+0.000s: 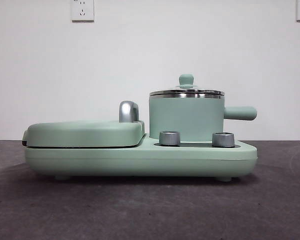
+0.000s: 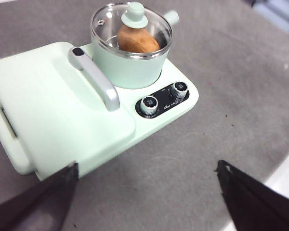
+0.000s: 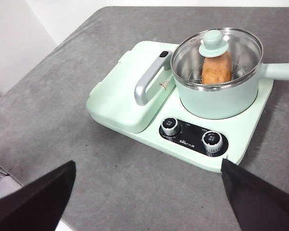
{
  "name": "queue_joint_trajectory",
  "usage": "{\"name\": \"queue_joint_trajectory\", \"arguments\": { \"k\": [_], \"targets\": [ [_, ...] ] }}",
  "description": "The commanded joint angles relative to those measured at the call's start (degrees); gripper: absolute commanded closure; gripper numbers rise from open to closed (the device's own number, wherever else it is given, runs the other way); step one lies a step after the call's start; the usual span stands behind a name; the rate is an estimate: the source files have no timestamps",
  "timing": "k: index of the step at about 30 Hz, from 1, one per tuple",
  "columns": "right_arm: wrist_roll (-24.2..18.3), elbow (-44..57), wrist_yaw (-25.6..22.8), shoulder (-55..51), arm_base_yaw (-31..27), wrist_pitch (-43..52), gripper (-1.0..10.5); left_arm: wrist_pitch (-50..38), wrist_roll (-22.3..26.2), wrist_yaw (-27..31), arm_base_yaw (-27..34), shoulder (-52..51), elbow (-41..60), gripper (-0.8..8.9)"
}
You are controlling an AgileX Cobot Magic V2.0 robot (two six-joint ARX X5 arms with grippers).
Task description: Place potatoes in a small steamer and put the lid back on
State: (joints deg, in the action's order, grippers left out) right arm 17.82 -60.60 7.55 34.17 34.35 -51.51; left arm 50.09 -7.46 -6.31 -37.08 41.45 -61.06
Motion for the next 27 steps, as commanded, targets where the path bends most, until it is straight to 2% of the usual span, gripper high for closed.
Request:
{"name": "queue_joint_trajectory", "arguments": {
  "k": [1, 2, 3, 21, 25, 27],
  "targets": [
    [-0.8, -0.5, 0.1, 0.6, 0.4, 0.7, 8.0, -2.3, -3.8, 0.5, -0.4, -3.3, 5.6, 8.07],
    [-0.9, -0.5, 0.0, 0.6, 0.4, 0.5, 9.8, -2.4, -4.2, 0.5, -0.4, -4.3, 6.9, 7.82],
    [-1.2, -0.5, -0.2, 0.6, 0.4, 0.5, 9.2, -2.3, -4.3, 0.5, -0.4, -4.9, 7.4, 8.05],
    [-1.4, -0.5, -0.5, 0.8, 0.4, 1.0, 9.3, -2.5, -4.1, 0.6, -0.1, -6.7, 7.9, 8.08],
    [-1.3, -0.5, -0.5, 0.8, 0.4, 1.0, 9.3, -4.7, -3.4, -0.2, 4.8, -9.5, 10.1, 8.08],
    [-1.4, -0.5, -0.5, 0.8, 0.4, 1.0, 9.3, -10.1, 0.8, -0.2, 10.4, -12.7, 14.3, 8.08]
  ]
}}
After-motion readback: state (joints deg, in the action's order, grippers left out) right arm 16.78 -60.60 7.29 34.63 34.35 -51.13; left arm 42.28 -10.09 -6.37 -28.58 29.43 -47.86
